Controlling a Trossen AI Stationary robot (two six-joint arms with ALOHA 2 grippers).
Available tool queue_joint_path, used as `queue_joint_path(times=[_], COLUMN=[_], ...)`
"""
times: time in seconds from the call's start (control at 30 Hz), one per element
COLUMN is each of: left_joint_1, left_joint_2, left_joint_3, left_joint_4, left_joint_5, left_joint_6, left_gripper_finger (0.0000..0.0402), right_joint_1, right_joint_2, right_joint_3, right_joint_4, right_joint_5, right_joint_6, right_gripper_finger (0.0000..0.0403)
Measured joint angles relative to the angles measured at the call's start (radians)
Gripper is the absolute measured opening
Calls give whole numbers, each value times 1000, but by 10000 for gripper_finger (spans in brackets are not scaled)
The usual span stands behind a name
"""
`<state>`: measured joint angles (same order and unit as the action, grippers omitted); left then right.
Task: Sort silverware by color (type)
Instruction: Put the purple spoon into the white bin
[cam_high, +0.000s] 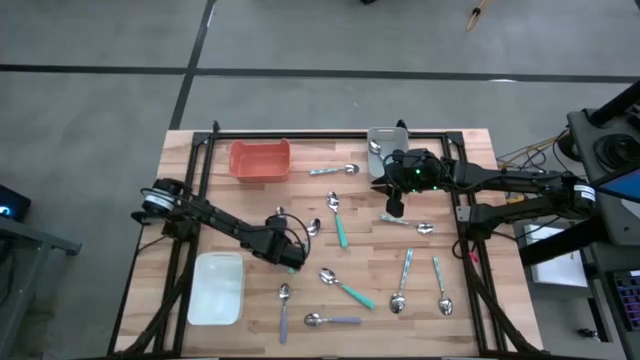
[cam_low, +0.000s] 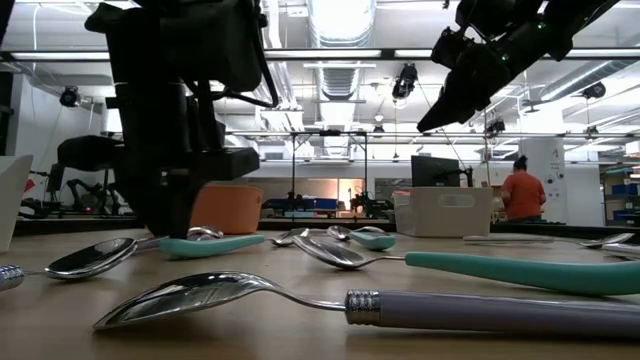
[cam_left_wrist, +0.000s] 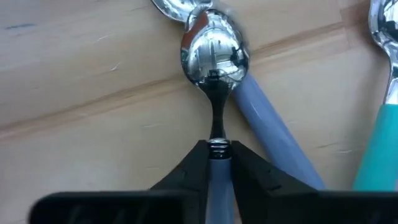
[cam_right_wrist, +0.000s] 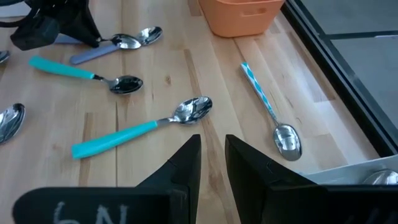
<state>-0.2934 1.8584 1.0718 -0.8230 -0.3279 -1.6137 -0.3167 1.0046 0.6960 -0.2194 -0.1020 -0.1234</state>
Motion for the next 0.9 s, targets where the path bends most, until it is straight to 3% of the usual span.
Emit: queue_joint_path(times=[0.37, 0.53, 0.73, 0.9], left_joint_1=[4, 2, -4, -6], left_joint_2=[-74, -191, -383, -517], left_joint_3=[5, 8, 8, -3], left_joint_4=[-46, -33, 151, 513], left_joint_5=[-30, -130, -229, -177], left_joint_6=[34, 146, 556, 1076], left_gripper_finger=[22, 22, 22, 22], right_joint_1=[0, 0, 0, 1], right_joint_2=[0, 0, 0, 0], right_joint_3=[0, -1, -2, -35], right_joint_4=[-8, -7, 10, 132], right_joint_5=[0, -1, -12, -146], right_joint_6=[0, 1, 31, 58], right_gripper_finger=[63, 63, 63, 63])
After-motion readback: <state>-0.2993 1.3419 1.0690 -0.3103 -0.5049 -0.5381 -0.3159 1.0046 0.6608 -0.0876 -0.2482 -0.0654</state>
